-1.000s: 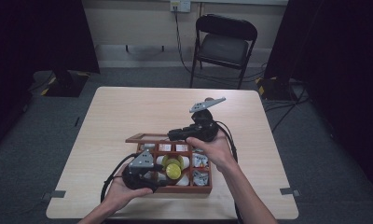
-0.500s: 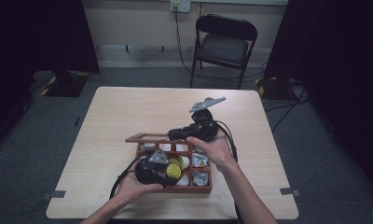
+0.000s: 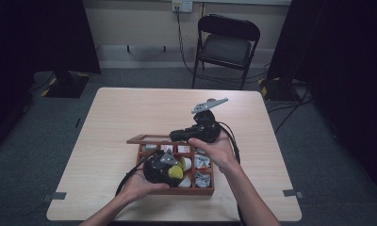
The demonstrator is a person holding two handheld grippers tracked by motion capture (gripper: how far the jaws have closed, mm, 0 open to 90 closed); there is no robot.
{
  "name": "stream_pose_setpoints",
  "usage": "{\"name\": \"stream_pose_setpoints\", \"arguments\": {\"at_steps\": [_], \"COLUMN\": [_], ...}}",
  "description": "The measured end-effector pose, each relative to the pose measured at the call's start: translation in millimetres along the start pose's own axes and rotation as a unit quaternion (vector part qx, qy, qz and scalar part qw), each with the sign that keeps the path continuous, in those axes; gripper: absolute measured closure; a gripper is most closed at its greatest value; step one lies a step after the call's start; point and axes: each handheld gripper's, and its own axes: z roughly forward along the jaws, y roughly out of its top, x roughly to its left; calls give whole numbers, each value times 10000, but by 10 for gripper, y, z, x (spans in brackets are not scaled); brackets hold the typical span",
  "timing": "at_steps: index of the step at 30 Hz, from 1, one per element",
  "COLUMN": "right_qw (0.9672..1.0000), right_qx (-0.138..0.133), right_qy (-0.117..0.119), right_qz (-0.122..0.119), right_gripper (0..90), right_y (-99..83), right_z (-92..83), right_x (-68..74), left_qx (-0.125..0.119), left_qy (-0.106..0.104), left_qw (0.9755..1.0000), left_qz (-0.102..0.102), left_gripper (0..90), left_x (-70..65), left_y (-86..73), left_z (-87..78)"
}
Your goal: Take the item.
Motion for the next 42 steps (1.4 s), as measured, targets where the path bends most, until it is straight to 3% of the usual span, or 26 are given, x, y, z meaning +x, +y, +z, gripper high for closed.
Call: {"name": "stream_pose_setpoints", "arguments": {"at_steps": [5,13,17,20,21,22,29,31,36,38,42], "right_qw": [10000,10000,10000,10000,10000,10000,10000,10000,10000,10000,10000], "right_qx": [-25,-9,-8,-4,-7,-8,-8,-8,-10,-10,-11], "right_qy": [11,2,11,6,6,8,11,4,3,2,2], "right_qz": [13,12,8,11,9,5,-6,-10,-8,-9,-7], "right_gripper": [821,821,822,822,821,822,822,822,822,822,822], "right_y": [-3,-3,-4,-4,-4,-5,-5,-5,-4,-3,-2], "right_z": [1,9,10,10,9,9,10,10,9,9,8], "right_x": [-1,8,8,7,6,6,8,9,7,8,7], "left_qx": [75,206,131,194,92,255,248,332,299,126,17], "left_qy": [117,108,97,113,93,133,80,76,110,59,148], "left_qw": [9999,9997,9999,9997,9999,9995,9997,9993,9995,9999,9999], "left_qz": [35,78,-23,79,-84,112,36,121,75,-34,3], "left_gripper": [381,395,402,404,404,404,404,405,405,404,405], "left_x": [-30,-19,-37,-26,-46,-15,-33,-29,-40,-56,-94], "left_y": [26,34,29,32,28,33,25,24,16,20,19], "left_z": [61,90,100,91,104,84,76,61,23,0,-80]}}
